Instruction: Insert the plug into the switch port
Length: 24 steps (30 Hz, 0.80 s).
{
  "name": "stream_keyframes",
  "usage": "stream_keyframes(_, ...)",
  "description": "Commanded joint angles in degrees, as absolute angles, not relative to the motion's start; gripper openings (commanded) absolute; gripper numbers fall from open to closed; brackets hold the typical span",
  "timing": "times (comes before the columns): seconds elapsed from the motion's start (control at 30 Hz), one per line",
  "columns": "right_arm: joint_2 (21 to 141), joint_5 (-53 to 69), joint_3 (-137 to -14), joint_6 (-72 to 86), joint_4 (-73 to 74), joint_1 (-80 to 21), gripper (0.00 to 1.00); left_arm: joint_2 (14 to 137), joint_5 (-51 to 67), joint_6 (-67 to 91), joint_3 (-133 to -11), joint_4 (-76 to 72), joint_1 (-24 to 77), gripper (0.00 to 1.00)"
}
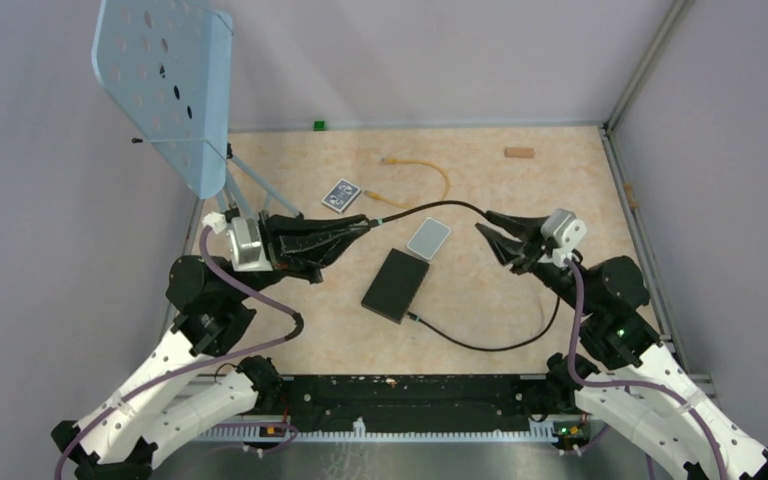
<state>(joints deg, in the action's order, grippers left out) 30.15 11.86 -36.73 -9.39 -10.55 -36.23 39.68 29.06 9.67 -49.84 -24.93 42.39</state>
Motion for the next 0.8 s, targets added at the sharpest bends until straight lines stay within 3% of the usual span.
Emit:
stream_keyframes(0.0, 30.41, 18.39, -39.51, -9.66, -8.08, -36.83, 0.39, 38.84, 27.68, 7.16, -51.59, -20.21, 42.36, 0.0)
stream_keyframes(0.03, 30.78, 19.35, -41.08, -9.4, -6.57, -36.83, 0.48, 38.4, 27.63, 5.95, -51.64, -19.36, 42.36, 0.0)
stream_keyframes(0.1, 32.41, 22.33, -44.09, -8.95, -3.08, -36.79, 0.52, 37.69, 27.93, 2.89, -51.55, -17.18, 42.41, 0.0)
stream_keyframes(0.3, 37.9, 36.12, -52.94, -3.82, 3.61, -36.83, 0.52, 34.84, 34.2, -9.71, -51.61, -8.6, 42.39, 0.0)
stream_keyframes(0.5, 44.63, 52.67, -55.71, 9.31, -7.21, -37.17, 0.5, 32.26, 47.72, -26.09, -51.02, -0.34, 42.39, 0.0)
stream_keyframes(0.77, 53.35, 44.24, -63.11, -3.77, 2.45, -55.93, 0.49, 31.03, 55.06, -36.91, -51.27, 7.88, 42.36, 0.0)
